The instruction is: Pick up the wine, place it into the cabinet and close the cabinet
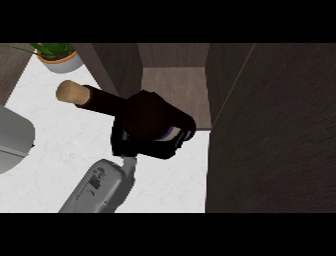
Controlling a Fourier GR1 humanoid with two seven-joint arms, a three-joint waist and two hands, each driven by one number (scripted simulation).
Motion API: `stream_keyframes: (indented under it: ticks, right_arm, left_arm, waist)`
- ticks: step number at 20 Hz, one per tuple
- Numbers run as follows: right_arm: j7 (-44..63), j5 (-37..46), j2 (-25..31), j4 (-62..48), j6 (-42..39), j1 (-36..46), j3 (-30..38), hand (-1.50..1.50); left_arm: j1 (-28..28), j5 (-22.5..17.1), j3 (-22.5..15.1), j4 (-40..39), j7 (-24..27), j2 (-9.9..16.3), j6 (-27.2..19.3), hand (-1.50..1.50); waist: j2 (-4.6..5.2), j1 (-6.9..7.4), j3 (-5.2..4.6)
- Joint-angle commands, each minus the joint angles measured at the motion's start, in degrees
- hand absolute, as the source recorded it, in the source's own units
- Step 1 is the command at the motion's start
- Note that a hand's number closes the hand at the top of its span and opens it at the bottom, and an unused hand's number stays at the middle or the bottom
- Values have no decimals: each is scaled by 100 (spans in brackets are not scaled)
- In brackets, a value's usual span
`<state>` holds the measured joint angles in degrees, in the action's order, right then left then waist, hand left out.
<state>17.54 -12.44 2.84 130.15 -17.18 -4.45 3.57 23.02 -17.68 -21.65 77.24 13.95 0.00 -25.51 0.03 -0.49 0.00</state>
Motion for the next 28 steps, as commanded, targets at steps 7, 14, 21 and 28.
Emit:
stream_keyframes:
  ticks: [7,14,21,28]
  right_arm:
    - [50,-260,94,127,-51,-63,198,-150]
    - [-42,-393,187,51,-221,-203,360,-150]
    - [302,94,-34,-167,190,352,-137,-150]
    - [205,-189,16,12,5,24,58,-150]
  left_arm:
    - [458,-1017,-259,-1516,1055,0,-295,150]
    - [162,-1097,-285,-1939,1462,0,-32,150]
    - [759,-1927,-250,-2949,1985,0,188,150]
    - [1249,-3078,-393,-3939,2717,0,656,150]
  waist:
    - [5,-29,-1]
    - [0,2,0]
    - [8,4,-3]
    - [27,-97,-5]
